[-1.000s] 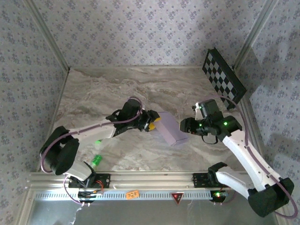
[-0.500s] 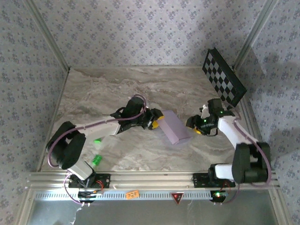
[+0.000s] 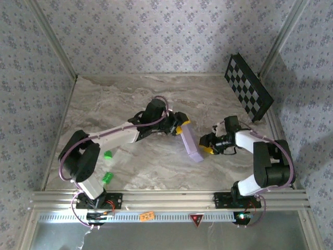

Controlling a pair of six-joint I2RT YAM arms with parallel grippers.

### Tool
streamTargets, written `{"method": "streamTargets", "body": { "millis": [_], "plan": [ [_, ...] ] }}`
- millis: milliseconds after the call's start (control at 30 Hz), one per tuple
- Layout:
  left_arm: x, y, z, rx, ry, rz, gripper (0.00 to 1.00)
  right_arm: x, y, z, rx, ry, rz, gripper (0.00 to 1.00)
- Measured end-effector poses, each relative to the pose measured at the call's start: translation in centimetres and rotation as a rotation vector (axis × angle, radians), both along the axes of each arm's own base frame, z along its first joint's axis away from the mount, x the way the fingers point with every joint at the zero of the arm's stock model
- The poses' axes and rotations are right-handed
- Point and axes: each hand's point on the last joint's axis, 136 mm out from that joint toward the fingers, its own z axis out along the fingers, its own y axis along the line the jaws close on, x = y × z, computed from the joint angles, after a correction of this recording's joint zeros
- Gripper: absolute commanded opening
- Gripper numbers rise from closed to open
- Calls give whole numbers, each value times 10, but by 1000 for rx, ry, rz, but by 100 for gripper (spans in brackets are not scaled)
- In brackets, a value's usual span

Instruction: Fold the paper box

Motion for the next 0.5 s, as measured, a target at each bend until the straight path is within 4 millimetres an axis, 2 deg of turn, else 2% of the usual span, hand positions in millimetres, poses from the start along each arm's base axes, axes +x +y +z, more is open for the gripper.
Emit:
{"method": "streamTargets", "body": {
  "millis": [200, 400, 500],
  "plan": [
    [-1, -6, -3, 14, -5, -32, 48, -6, 5, 8, 27, -16, -7, 50],
    [-1, -8, -4, 14, -6, -46, 46, -1, -4, 35, -27, -115, -33, 49],
    [0, -13, -8, 17, 0, -54, 43, 3, -7, 51, -40, -168, -45, 46]
  ]
}}
